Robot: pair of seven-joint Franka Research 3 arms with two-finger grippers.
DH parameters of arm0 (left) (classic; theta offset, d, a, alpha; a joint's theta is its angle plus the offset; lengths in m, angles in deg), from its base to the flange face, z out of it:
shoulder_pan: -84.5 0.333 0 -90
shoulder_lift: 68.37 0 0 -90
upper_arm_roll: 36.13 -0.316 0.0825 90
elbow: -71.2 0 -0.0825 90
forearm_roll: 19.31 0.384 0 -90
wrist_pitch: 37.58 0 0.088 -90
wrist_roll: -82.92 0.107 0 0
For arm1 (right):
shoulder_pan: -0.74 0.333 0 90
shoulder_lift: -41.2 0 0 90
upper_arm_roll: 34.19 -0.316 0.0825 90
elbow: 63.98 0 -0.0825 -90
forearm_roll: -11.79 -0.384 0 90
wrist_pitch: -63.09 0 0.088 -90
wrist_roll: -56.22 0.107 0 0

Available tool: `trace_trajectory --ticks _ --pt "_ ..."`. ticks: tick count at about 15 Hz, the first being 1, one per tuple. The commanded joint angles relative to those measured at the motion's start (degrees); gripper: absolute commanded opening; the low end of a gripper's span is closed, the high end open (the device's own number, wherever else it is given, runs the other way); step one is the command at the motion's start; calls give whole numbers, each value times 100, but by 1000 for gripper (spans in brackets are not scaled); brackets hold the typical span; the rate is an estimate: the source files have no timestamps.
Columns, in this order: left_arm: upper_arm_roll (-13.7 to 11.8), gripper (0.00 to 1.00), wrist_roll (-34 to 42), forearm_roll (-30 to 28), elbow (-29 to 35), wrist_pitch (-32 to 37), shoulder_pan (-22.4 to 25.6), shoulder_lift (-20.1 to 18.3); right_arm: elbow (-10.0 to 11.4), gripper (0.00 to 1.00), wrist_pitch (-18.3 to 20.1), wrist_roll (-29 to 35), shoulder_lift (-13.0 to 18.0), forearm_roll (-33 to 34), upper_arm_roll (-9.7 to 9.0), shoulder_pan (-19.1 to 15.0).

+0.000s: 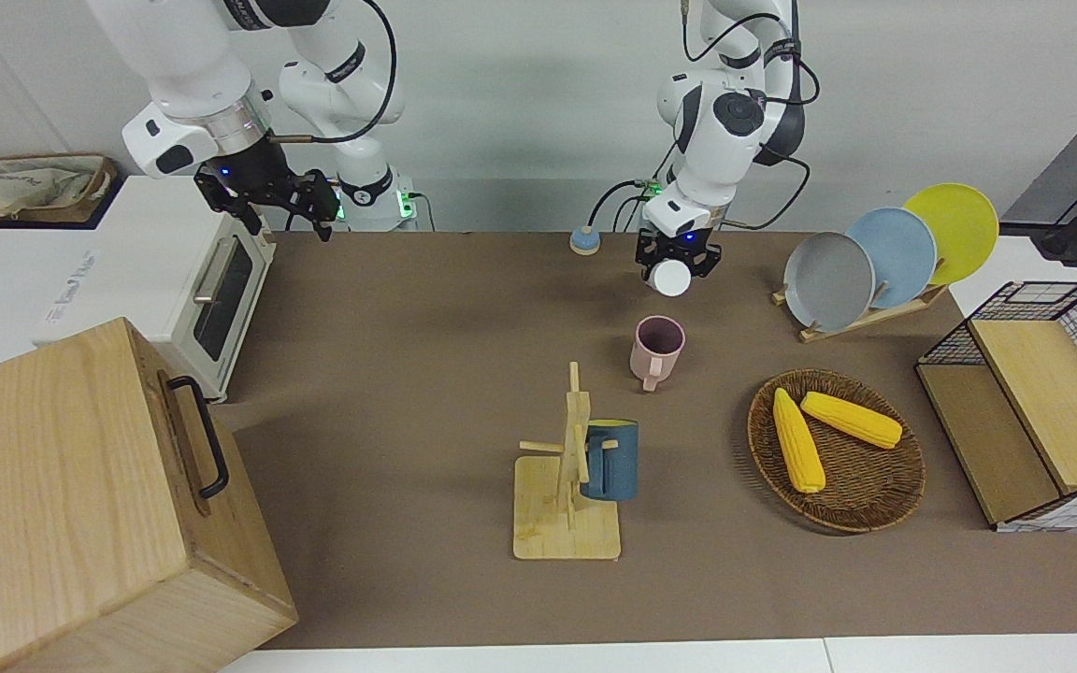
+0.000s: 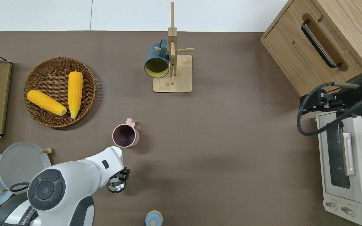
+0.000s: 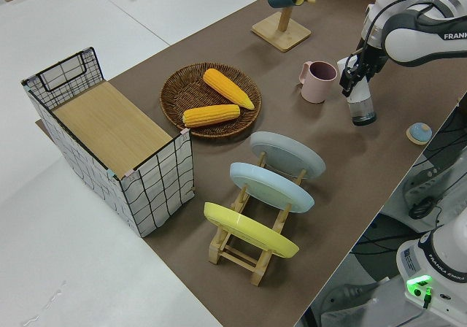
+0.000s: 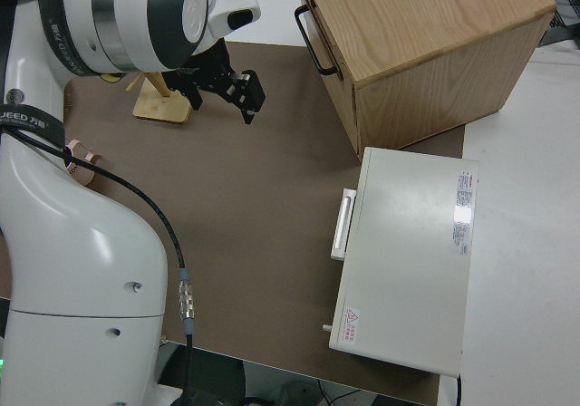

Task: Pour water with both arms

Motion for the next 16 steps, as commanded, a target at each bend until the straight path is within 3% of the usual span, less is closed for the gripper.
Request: trace_trajectory --ticks 1,4,7,9,11,16 --pt "-18 0 -309 473 -766 694 195 555 104 992 -65 -120 105 37 -29 -308" --pt "-9 0 -836 983 -1890 1669 125 1469 104 992 -249 -128 175 29 610 138" --pt "-1 0 -1013 1098 -2042 1777 81 1621 121 992 -258 -190 245 28 1261 718" --pt "8 0 -1022 1098 -2042 1777 72 1621 139 992 -267 -172 272 29 1517 1017" --pt "17 0 -1031 1098 -2051 1786 72 1621 130 992 -267 -138 263 -6 1597 1098" --pt "43 0 -1092 1098 -2051 2057 63 1515 112 992 -249 -137 254 -94 1510 1097"
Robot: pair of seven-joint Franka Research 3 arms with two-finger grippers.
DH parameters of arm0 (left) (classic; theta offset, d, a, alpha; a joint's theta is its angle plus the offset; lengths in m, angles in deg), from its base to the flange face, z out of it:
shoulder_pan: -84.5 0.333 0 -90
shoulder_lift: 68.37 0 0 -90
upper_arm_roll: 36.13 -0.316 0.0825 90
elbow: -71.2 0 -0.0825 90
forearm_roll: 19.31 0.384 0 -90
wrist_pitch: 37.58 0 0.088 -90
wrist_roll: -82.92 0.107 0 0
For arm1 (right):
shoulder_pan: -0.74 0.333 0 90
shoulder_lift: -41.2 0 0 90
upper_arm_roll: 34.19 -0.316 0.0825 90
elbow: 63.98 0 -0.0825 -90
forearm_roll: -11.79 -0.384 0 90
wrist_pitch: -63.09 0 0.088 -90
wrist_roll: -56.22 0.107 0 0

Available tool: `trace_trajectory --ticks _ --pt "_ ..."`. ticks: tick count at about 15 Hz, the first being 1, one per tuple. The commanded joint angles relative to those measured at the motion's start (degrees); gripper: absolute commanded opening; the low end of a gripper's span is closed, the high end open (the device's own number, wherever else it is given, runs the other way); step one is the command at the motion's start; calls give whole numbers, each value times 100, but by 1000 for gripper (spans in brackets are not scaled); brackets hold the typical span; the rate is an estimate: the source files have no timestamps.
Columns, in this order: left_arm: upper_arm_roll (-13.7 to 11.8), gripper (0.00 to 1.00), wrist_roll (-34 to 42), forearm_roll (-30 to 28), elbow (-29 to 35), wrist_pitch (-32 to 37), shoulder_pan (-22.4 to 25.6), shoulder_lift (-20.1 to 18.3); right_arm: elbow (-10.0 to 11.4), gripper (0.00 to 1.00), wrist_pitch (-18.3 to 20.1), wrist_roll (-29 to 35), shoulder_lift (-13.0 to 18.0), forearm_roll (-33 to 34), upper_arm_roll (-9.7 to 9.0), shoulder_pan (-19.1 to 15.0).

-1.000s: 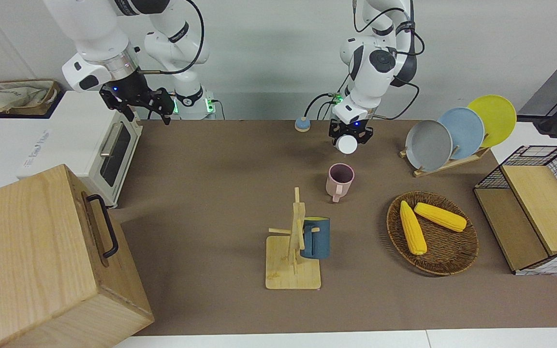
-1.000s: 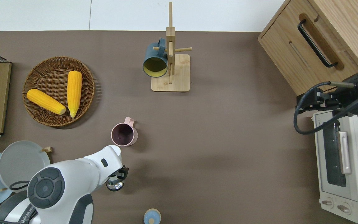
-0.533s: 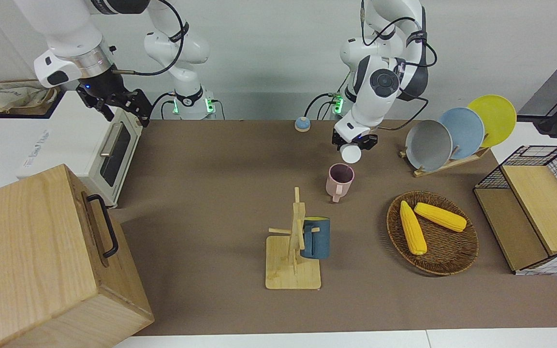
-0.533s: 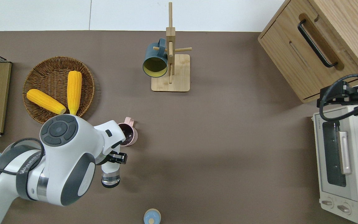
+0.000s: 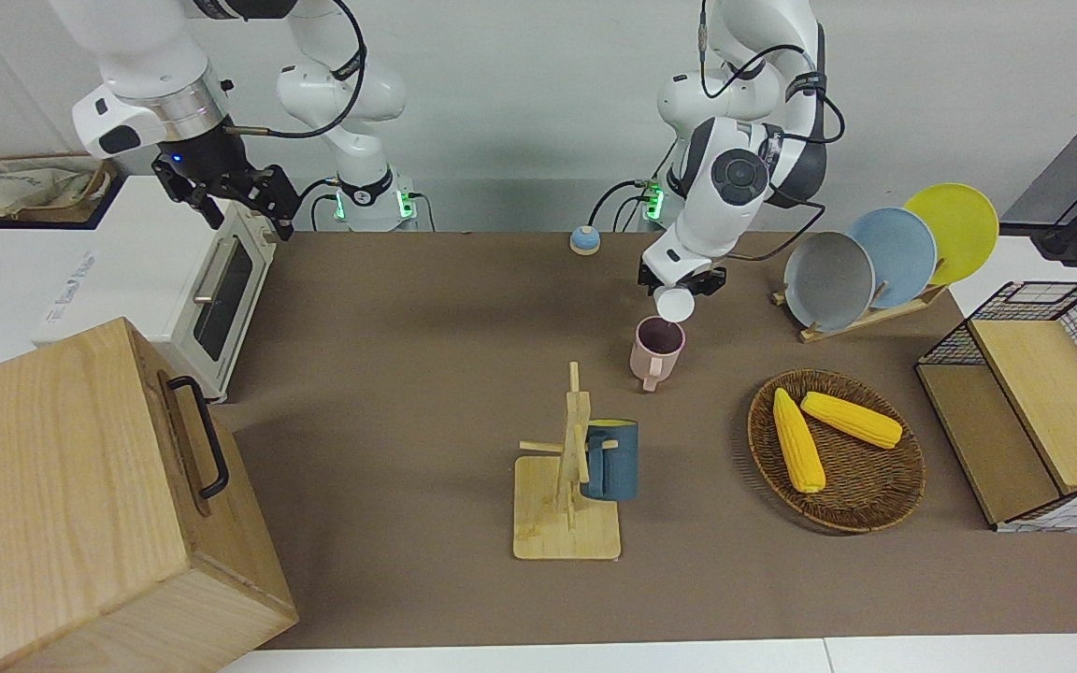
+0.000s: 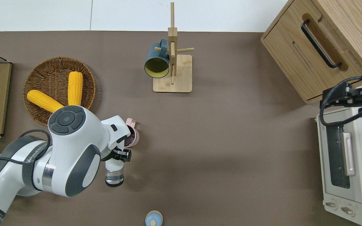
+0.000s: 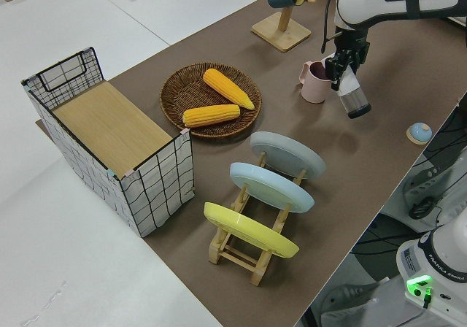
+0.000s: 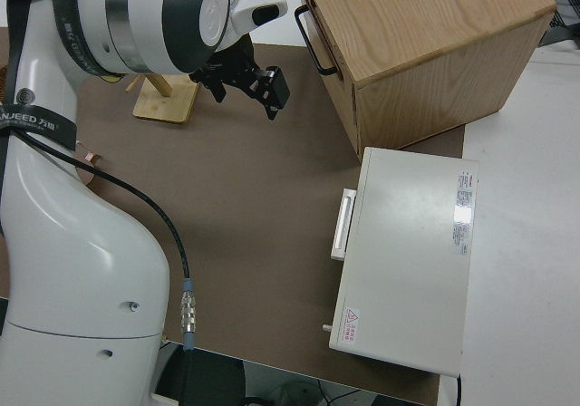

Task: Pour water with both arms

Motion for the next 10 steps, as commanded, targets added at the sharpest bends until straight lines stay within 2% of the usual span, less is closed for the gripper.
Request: trace_trajectory --ticks 1,2,10 --pt "41 0 -170 144 -179 436 -55 -174 114 992 -91 -69 93 -82 -77 28" --pt "50 0 -214 144 -179 480 -55 -183 114 992 -91 -69 93 -82 -121 28" --pt "41 0 -258 83 -187 595 -46 -411 114 992 -91 -69 93 -82 -121 28"
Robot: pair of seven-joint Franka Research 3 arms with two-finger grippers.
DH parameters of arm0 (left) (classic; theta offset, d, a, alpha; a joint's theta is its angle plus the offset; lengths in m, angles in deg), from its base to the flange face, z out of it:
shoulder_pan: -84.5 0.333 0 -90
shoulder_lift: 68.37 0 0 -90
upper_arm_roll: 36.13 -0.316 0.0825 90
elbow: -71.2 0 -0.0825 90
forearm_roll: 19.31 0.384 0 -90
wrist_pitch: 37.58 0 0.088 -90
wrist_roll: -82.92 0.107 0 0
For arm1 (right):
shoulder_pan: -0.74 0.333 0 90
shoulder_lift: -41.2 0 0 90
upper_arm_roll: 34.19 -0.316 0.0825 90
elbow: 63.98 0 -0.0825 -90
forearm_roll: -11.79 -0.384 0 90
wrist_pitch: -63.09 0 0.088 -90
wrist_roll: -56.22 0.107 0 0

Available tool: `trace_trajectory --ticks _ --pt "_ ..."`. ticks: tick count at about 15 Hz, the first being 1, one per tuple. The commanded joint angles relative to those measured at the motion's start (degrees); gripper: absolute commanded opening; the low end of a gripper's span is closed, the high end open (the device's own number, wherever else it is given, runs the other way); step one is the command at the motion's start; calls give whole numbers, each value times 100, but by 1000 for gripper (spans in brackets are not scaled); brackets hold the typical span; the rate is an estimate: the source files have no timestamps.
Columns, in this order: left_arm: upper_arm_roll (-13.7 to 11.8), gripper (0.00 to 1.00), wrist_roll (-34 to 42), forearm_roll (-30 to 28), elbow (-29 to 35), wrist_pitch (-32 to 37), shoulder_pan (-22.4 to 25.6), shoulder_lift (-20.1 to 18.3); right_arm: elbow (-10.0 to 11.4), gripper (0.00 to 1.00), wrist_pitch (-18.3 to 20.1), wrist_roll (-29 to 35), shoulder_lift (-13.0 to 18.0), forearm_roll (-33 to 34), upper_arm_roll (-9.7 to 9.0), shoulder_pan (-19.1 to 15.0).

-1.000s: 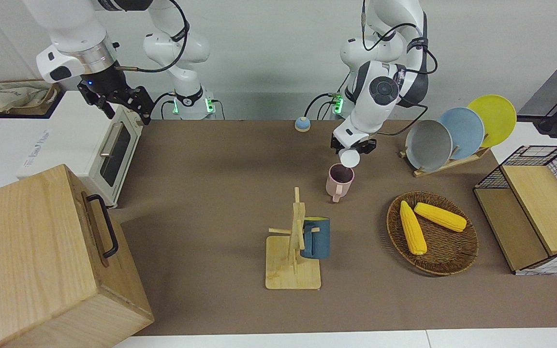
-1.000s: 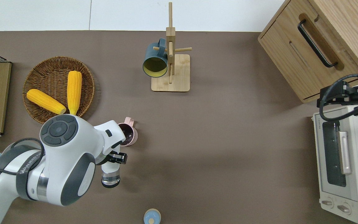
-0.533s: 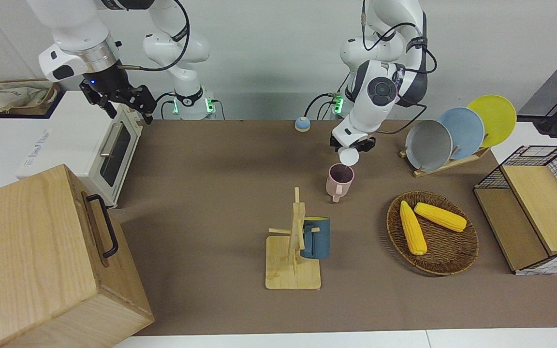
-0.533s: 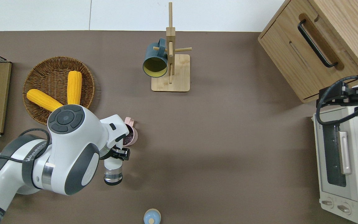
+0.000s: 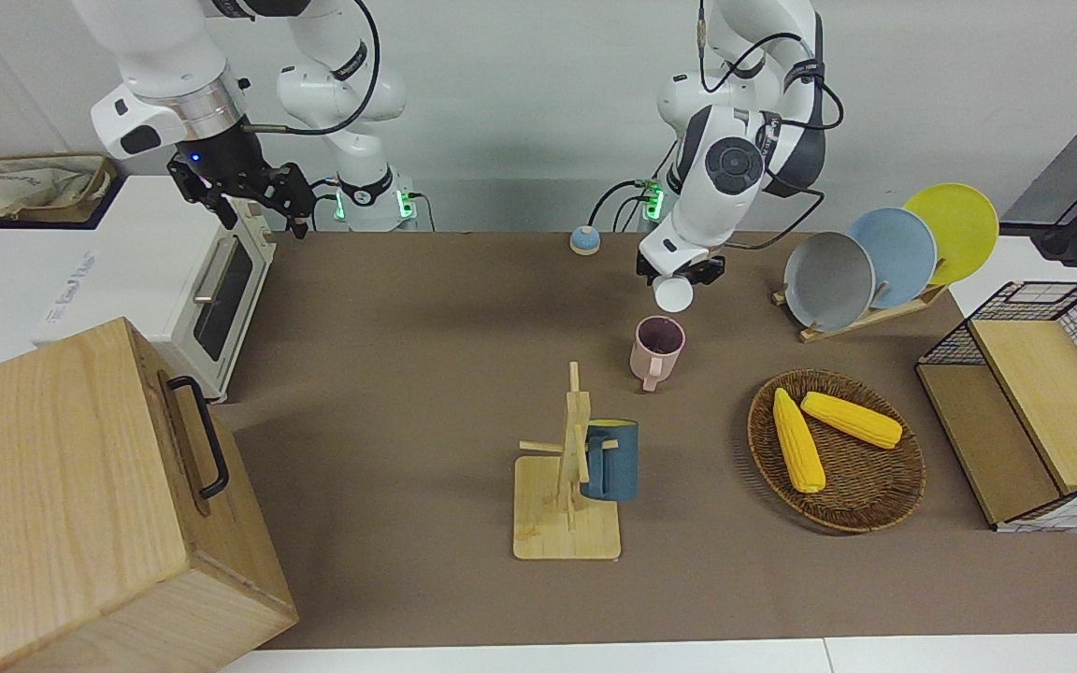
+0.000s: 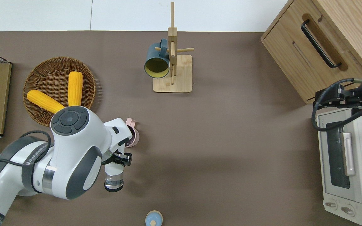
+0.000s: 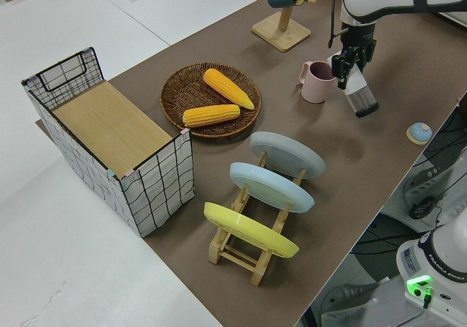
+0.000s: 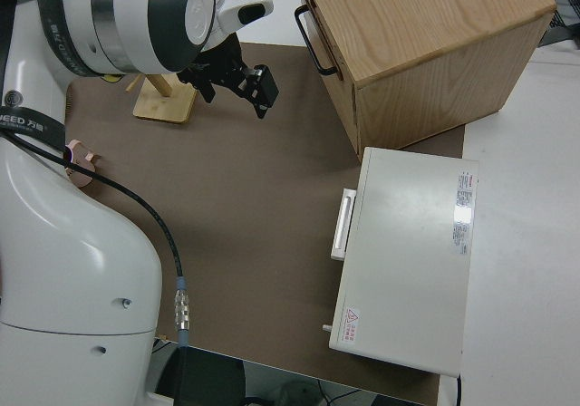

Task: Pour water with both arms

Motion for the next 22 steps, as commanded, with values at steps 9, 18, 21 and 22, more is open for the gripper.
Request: trace_trajectory --ticks 9,18,21,22 --pt "-40 0 -174 -393 868 -1016 -47 -1172 114 992 -91 -69 93 -69 -8 -35" --pt "-48 0 -122 -649 2137 -2822 -337 -1816 114 992 -91 -69 93 -69 -8 -26" --pt "-250 0 1 -649 2243 -2725 -276 -2105 114 992 -91 -69 93 -69 -8 -35" --pt "-407 0 28 -649 2234 -2734 -276 -2124 114 992 -91 -69 93 -69 -8 -26"
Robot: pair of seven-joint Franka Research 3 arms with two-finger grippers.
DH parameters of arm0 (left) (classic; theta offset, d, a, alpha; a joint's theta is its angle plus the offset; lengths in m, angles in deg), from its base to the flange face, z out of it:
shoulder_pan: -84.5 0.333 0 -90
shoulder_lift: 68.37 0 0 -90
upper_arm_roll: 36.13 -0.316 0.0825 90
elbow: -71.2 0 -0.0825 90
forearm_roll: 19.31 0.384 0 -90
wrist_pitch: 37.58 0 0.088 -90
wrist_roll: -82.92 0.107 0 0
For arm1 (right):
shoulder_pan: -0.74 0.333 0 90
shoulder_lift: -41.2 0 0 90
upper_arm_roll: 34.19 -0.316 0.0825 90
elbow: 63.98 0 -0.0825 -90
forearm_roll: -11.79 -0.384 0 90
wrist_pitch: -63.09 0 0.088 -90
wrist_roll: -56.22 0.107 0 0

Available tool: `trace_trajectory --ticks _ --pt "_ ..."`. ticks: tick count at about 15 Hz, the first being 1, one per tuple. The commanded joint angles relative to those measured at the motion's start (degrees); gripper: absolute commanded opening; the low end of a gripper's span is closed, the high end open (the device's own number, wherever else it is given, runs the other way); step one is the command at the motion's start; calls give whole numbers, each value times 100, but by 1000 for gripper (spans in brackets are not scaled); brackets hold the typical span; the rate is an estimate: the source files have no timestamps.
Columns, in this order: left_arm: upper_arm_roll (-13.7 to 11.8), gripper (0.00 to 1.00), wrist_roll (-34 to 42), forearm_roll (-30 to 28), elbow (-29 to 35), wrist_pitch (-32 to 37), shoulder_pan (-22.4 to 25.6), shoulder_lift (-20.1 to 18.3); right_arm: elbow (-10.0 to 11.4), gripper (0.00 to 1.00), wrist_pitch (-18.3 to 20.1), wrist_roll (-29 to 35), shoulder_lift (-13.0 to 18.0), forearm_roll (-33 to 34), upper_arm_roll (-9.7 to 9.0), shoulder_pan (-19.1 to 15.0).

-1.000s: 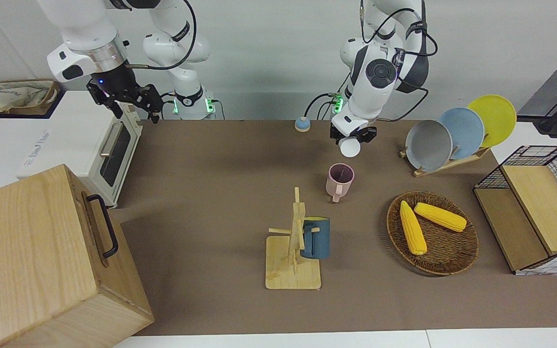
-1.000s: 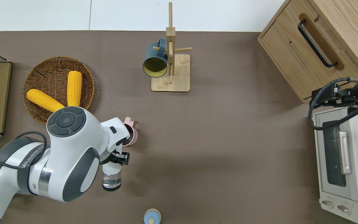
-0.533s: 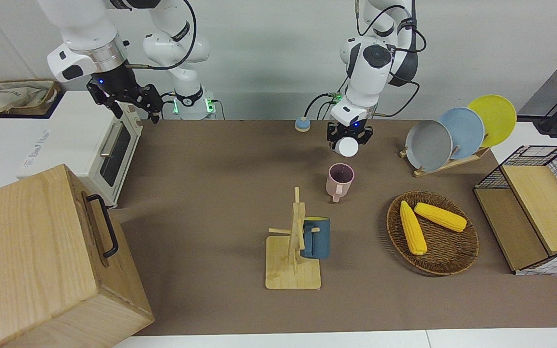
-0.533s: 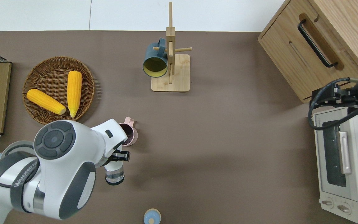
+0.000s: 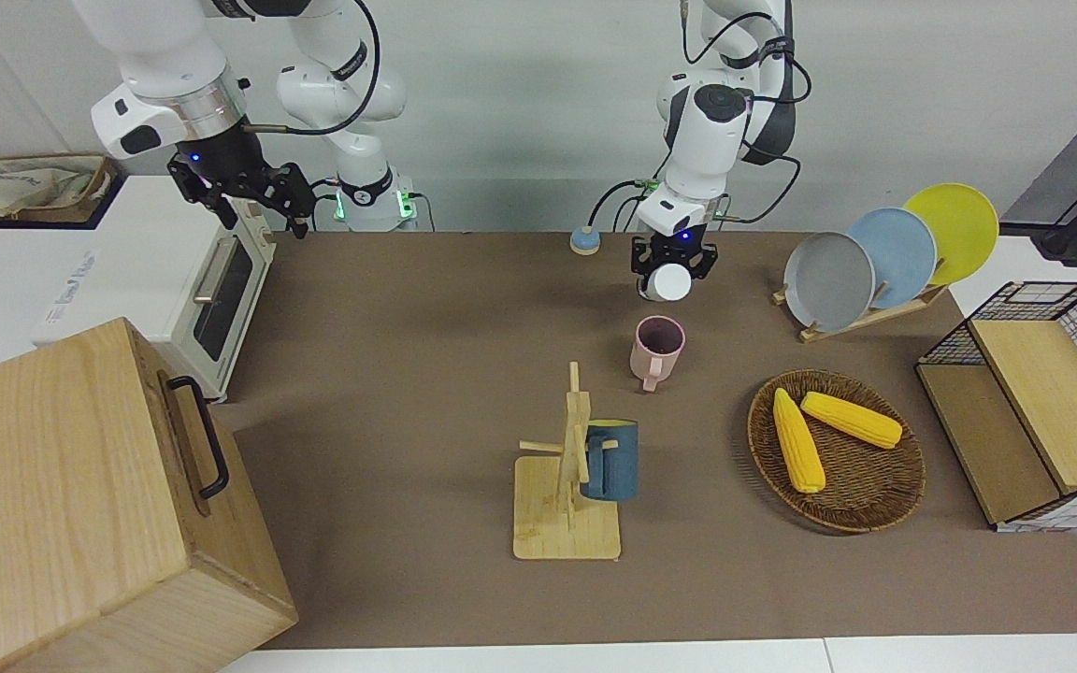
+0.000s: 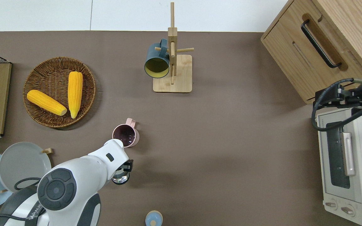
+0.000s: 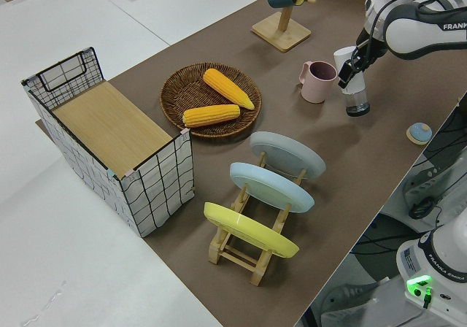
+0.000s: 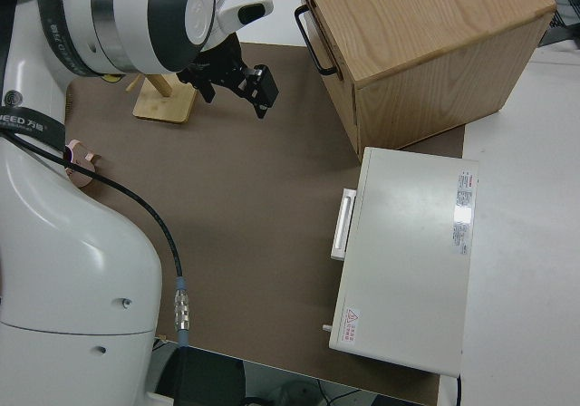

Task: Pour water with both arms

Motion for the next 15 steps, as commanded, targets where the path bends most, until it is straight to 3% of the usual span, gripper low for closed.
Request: trace_trajectory --ticks 1,4,7,10,15 --pt "-476 0 155 -101 187 -29 -23 -535 114 992 -91 -69 93 -69 1 -26" --pt "-1030 0 199 162 -303 -29 143 -509 114 992 -91 -69 93 -69 1 -35" --pt "-1066 0 225 374 -699 -91 599 -456 114 992 -91 -69 93 -69 -8 -26" --pt "-1066 0 559 497 -1770 -73 1232 -18 114 992 -91 -69 93 -69 -8 -35" --pt "-1057 0 1604 480 -3019 -20 2296 554 114 992 -91 -69 93 -69 -8 -35"
